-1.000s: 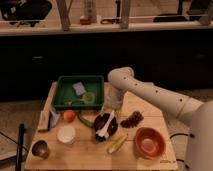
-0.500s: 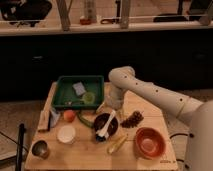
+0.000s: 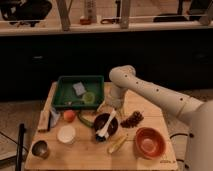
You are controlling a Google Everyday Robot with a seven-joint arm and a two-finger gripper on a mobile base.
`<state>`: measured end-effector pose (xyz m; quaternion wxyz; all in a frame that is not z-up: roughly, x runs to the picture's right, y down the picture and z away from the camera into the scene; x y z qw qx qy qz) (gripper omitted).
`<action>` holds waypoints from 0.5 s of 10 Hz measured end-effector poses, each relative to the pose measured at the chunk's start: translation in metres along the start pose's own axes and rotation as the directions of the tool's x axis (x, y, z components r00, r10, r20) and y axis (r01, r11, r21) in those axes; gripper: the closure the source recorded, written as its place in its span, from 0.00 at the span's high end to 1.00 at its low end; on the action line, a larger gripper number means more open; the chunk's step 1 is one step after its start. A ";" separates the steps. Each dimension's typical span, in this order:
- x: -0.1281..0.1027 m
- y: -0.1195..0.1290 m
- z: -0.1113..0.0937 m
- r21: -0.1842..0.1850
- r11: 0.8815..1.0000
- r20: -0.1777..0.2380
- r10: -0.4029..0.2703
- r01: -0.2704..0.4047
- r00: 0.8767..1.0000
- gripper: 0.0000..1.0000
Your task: Place brush in purple bowl
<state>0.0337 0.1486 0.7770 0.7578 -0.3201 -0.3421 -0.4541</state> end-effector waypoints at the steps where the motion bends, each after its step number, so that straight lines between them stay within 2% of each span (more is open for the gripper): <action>1: 0.000 -0.001 0.000 -0.001 1.000 0.000 -0.002 0.002 1.000 0.80; 5: 0.000 0.000 -0.003 -0.006 1.000 -0.002 -0.004 0.004 1.000 0.80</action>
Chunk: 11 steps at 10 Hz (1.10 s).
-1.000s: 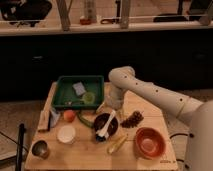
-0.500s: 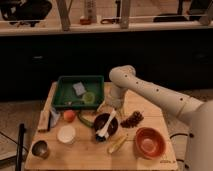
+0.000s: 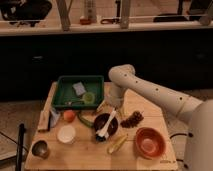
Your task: Place brush in purple bowl
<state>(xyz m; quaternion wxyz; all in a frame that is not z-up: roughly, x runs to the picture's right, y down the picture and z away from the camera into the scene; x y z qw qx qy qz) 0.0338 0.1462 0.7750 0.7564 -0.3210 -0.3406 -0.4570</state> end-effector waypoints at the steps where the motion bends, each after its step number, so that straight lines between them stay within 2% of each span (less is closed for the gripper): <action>1: 0.000 0.000 0.000 -0.001 1.000 -0.001 -0.001 0.001 1.000 0.80; 11: -0.004 -0.002 -0.005 0.001 1.000 -0.010 -0.022 0.022 1.000 0.80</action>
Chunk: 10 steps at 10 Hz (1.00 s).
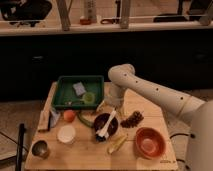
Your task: Place brush in purple bowl
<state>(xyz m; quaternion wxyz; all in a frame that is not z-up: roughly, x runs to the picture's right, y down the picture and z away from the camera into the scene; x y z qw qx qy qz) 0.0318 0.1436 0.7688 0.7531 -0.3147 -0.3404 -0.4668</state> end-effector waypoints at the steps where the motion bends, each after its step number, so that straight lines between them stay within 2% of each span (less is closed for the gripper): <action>1: 0.000 0.000 0.000 0.001 1.000 0.000 -0.001 0.001 1.000 0.80; 10: -0.002 -0.002 -0.001 -0.002 1.000 -0.006 -0.021 0.021 1.000 0.80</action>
